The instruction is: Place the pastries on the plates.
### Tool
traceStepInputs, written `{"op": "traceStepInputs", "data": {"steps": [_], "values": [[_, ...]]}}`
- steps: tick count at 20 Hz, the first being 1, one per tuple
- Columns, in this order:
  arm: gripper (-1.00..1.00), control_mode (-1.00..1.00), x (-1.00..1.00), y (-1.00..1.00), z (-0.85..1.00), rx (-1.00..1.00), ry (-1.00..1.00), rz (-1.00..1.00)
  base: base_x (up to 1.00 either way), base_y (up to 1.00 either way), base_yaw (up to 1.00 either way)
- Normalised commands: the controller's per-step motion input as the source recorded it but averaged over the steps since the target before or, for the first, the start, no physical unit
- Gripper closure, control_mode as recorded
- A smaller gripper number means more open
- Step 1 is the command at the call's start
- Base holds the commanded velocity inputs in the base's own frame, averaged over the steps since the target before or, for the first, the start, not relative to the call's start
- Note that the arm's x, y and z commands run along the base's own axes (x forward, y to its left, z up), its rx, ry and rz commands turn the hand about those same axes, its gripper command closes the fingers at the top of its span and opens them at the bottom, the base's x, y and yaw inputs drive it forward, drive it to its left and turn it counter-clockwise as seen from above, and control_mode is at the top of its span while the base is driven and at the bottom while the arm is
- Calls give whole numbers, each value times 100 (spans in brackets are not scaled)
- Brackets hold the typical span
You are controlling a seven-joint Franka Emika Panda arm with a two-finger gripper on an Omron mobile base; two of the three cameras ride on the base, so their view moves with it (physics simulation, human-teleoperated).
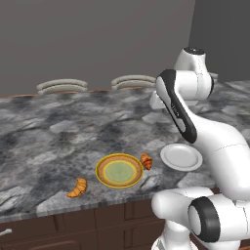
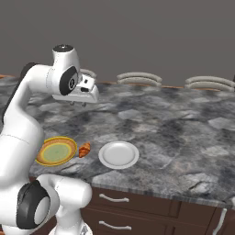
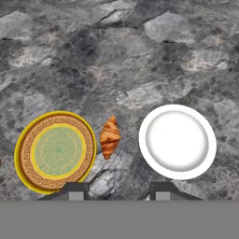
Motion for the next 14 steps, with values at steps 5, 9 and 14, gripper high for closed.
{"op": "traceStepInputs", "data": {"steps": [5, 9, 14], "values": [[-100, -100, -1, 24, -28, 0, 3, 0, 0, 0, 0], [-100, -100, 0, 47, -64, 0, 12, 0, 0, 0, 0], [-100, -100, -1, 15, -67, -1, 3, 0, 0, 0, 0]]}}
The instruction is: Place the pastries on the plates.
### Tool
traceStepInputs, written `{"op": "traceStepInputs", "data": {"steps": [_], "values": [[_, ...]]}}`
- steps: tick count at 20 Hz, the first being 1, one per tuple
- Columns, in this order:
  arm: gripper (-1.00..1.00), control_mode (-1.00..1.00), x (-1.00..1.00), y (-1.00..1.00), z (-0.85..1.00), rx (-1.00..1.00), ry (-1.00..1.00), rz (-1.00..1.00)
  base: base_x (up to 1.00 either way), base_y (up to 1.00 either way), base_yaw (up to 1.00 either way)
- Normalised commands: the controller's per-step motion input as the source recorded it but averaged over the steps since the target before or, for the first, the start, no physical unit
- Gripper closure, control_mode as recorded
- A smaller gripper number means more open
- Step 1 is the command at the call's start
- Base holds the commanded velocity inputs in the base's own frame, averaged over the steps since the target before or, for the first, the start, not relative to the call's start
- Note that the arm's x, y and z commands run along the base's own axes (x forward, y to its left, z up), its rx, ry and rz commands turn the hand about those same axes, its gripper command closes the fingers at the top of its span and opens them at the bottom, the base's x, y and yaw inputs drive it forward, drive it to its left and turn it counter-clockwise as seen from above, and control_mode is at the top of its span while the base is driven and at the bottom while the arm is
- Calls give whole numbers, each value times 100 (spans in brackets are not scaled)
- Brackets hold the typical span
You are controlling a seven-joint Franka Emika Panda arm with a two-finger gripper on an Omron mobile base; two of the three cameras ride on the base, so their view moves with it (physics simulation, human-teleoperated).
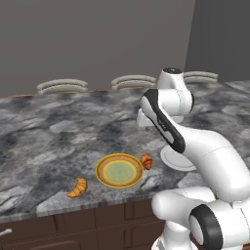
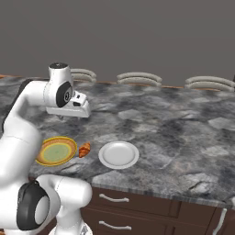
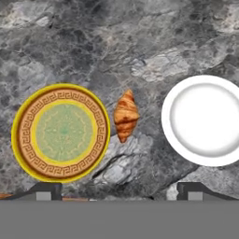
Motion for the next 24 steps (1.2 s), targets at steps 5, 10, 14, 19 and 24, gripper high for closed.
{"op": "traceStepInputs", "data": {"steps": [5, 10, 14, 19, 24], "values": [[-100, -100, 0, -3, -76, -4, 5, 0, 0, 0, 0], [-100, -100, 18, 0, -91, -2, 17, 0, 0, 0, 0], [-100, -100, 39, 0, -65, 0, 13, 1, 0, 0, 0], [-100, -100, 44, 0, -38, -1, 8, 3, 0, 0, 0], [-100, -100, 33, 0, -6, 0, 0, 0, 0, 0, 0]]}}
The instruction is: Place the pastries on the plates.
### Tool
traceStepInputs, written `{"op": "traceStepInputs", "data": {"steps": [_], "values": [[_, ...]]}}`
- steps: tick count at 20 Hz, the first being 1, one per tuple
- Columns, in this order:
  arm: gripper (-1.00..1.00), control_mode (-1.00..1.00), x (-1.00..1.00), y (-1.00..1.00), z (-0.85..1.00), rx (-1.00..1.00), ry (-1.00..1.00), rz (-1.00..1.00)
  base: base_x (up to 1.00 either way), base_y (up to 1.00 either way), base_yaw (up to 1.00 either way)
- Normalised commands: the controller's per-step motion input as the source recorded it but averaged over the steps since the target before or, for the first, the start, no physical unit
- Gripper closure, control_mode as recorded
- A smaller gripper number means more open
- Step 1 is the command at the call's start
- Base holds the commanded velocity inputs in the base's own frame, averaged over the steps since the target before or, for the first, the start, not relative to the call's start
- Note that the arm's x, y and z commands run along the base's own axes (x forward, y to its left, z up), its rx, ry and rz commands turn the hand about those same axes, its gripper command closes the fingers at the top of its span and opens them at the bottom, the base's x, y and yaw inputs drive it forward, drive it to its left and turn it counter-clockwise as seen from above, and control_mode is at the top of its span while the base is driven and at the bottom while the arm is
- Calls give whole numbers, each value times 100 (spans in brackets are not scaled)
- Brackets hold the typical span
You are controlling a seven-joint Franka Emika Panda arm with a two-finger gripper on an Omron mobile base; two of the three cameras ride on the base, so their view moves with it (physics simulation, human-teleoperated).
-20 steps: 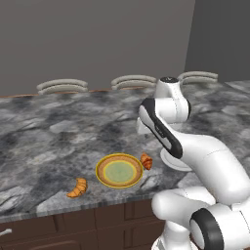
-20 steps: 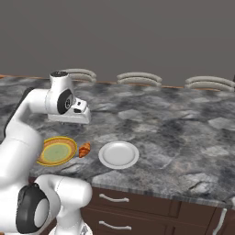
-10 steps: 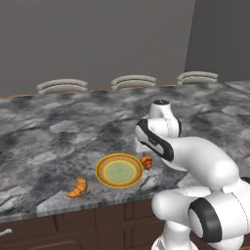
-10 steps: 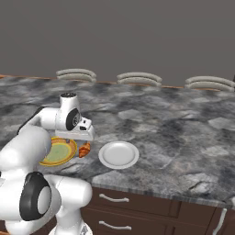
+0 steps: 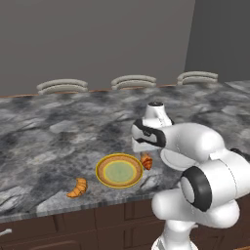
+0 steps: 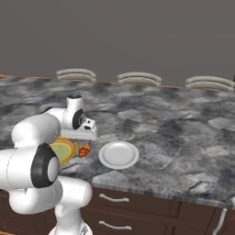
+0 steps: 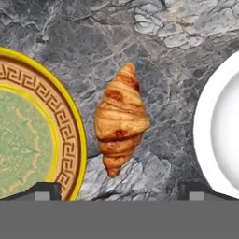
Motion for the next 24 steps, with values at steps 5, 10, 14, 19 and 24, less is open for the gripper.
{"op": "traceStepInputs", "data": {"steps": [5, 10, 14, 19, 24], "values": [[-100, -100, 14, 0, -31, 0, 0, 0, 0, 0, 0], [-100, -100, 5, 0, -57, 1, 0, 0, 0, 0, 0], [-100, -100, 33, 0, -26, 0, 0, 0, 0, 0, 0], [-100, -100, 38, 0, -26, 0, 0, 0, 0, 0, 0], [-100, -100, 7, 0, -34, 0, 0, 0, 0, 0, 0]]}}
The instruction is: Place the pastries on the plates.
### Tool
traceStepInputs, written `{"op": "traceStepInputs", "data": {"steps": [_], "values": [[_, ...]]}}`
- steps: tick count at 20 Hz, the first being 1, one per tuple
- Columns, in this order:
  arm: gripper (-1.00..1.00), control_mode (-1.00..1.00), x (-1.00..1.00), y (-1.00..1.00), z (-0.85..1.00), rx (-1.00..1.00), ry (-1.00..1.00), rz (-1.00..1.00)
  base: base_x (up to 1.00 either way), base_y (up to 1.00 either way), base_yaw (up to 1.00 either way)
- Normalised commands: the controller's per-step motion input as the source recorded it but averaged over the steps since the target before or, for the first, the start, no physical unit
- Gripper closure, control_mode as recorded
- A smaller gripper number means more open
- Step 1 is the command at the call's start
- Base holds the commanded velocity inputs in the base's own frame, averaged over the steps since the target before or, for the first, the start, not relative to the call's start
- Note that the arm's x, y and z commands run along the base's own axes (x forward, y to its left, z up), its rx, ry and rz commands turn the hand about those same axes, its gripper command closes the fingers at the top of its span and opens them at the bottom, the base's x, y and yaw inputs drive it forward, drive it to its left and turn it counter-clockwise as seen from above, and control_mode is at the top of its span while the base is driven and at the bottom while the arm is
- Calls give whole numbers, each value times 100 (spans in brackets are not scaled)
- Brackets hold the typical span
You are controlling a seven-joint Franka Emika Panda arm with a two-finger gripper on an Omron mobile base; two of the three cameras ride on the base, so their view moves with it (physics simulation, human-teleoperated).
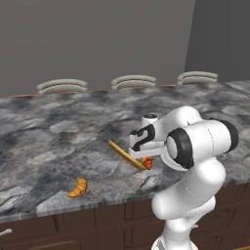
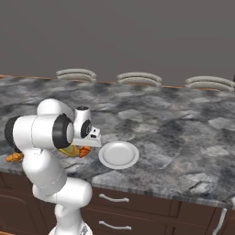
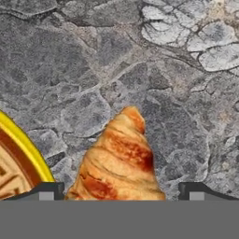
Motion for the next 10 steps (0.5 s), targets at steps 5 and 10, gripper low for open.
{"op": "traceStepInputs", "data": {"steps": [5, 10], "values": [[100, -100, 0, 0, -6, 0, 0, 0, 0, 0, 0], [100, -100, 0, 0, 33, 1, -1, 0, 0, 0, 0]]}}
